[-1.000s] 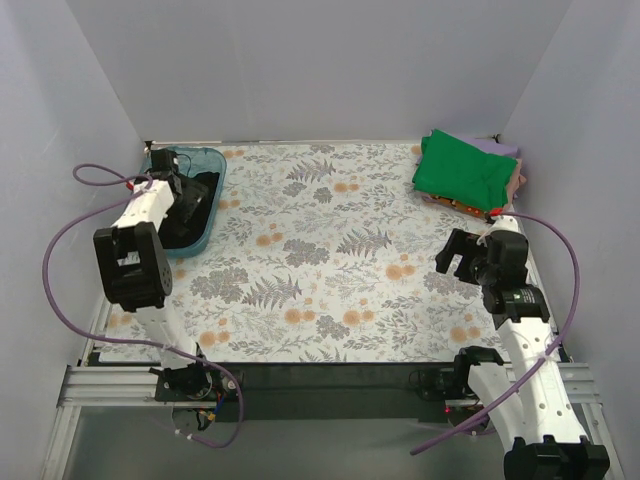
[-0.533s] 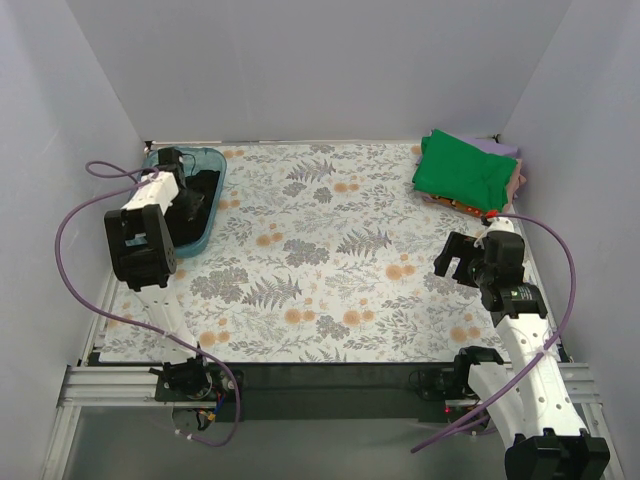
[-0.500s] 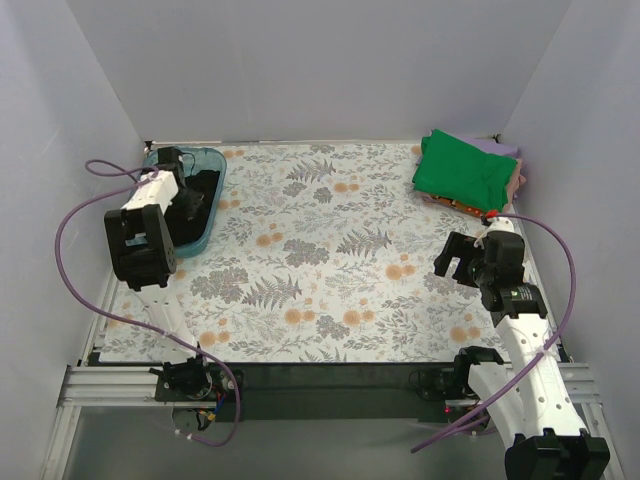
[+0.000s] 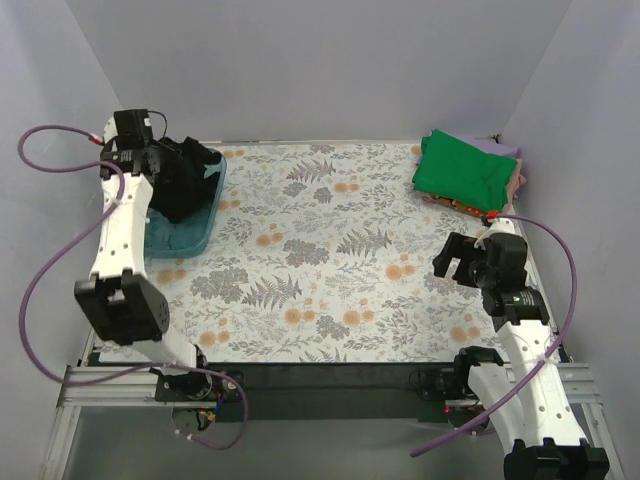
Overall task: Fold and stack the t-shirts
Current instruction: Move the tshirt to the center of the board, then flatten the tshirt out
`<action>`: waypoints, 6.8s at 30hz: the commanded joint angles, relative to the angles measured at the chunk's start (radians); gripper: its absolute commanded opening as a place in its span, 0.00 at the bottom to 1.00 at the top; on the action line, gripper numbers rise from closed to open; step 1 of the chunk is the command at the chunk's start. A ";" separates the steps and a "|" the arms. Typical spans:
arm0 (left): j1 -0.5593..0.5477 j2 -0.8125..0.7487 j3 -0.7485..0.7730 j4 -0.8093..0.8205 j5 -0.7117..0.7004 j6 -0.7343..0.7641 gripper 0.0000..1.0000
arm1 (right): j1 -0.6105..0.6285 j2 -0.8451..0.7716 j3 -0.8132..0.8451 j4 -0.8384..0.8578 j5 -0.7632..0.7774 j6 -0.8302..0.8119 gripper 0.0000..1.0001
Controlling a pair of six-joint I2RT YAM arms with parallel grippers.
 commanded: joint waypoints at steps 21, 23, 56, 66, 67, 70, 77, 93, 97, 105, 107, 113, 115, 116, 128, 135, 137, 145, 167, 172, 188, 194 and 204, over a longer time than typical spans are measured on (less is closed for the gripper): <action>-0.736 -0.364 -0.300 0.050 -0.334 -0.199 0.95 | -0.002 -0.069 0.078 -0.132 0.024 0.001 0.98; -0.722 -0.327 -0.320 -0.067 -0.388 -0.274 0.95 | 0.000 -0.068 0.089 -0.166 0.024 -0.008 0.98; -0.693 0.148 -0.413 0.341 -0.111 0.121 0.95 | 0.217 0.185 -0.144 0.030 -0.071 0.127 0.84; -0.693 0.170 -0.375 0.324 -0.106 0.116 0.00 | 0.233 0.348 -0.209 0.188 -0.114 0.130 0.34; -0.693 0.145 -0.386 0.322 -0.111 0.119 0.00 | 0.234 0.351 -0.201 0.194 -0.125 0.119 0.23; -0.693 0.040 -0.423 0.322 -0.114 0.124 0.00 | 0.234 0.276 -0.144 0.176 -0.123 0.103 0.01; -0.697 -0.488 -0.544 0.308 -0.137 0.072 0.00 | 0.234 -0.024 0.217 -0.038 -0.048 0.050 0.01; -0.699 -1.263 -0.445 0.322 -0.026 0.029 0.00 | 0.233 -0.171 0.848 -0.126 -0.061 0.037 0.01; -0.699 -1.255 -0.454 0.284 -0.143 -0.011 0.00 | 0.234 -0.143 0.878 -0.129 0.016 0.035 0.01; -0.699 -0.923 -0.451 -0.100 -0.640 -0.359 0.00 | 0.233 0.053 0.677 -0.094 0.238 0.032 0.01; -0.697 -0.736 -0.478 -0.115 -0.664 -0.388 0.03 | 0.234 0.143 0.606 -0.021 0.249 0.029 0.01; -0.415 -0.152 -0.342 -0.149 -0.364 -0.289 0.74 | 0.201 0.605 0.555 0.138 0.208 -0.074 0.44; -0.394 -0.071 -0.244 -0.189 -0.324 -0.281 0.77 | 0.196 0.722 0.636 0.065 0.196 -0.085 0.84; -0.397 -0.057 -0.234 -0.189 -0.312 -0.263 0.77 | 0.200 0.784 0.693 0.016 0.208 -0.089 0.98; -0.593 -0.436 -0.658 0.084 -0.146 -0.140 0.96 | 0.351 0.322 0.157 0.092 0.056 0.098 0.98; -0.673 -0.556 -0.863 0.048 -0.129 -0.194 0.96 | 0.565 0.116 -0.156 0.133 0.036 0.323 0.99; -0.673 -0.586 -0.897 0.031 -0.132 -0.221 0.97 | 0.613 0.168 -0.193 0.150 0.048 0.354 0.98; -0.673 -0.622 -0.975 -0.066 -0.183 -0.307 0.97 | 0.603 0.464 -0.144 0.187 0.257 0.369 0.99; -0.677 -0.557 -1.086 0.078 -0.083 -0.237 0.94 | 0.151 0.561 0.112 0.149 0.127 0.093 0.98; -0.677 -0.452 -1.080 0.126 -0.086 -0.243 0.81 | 0.151 0.328 -0.007 0.109 0.105 0.116 0.99; -0.676 -0.238 -1.018 0.176 -0.175 -0.249 0.38 | 0.450 0.042 -0.074 -0.160 0.169 0.299 0.98; -0.676 -0.203 -1.027 0.170 -0.174 -0.282 0.00 | 0.751 0.137 -0.084 -0.207 0.258 0.475 0.98; -0.676 -0.301 -1.064 0.069 -0.279 -0.399 0.00 | 0.995 0.262 -0.118 -0.313 0.294 0.681 0.98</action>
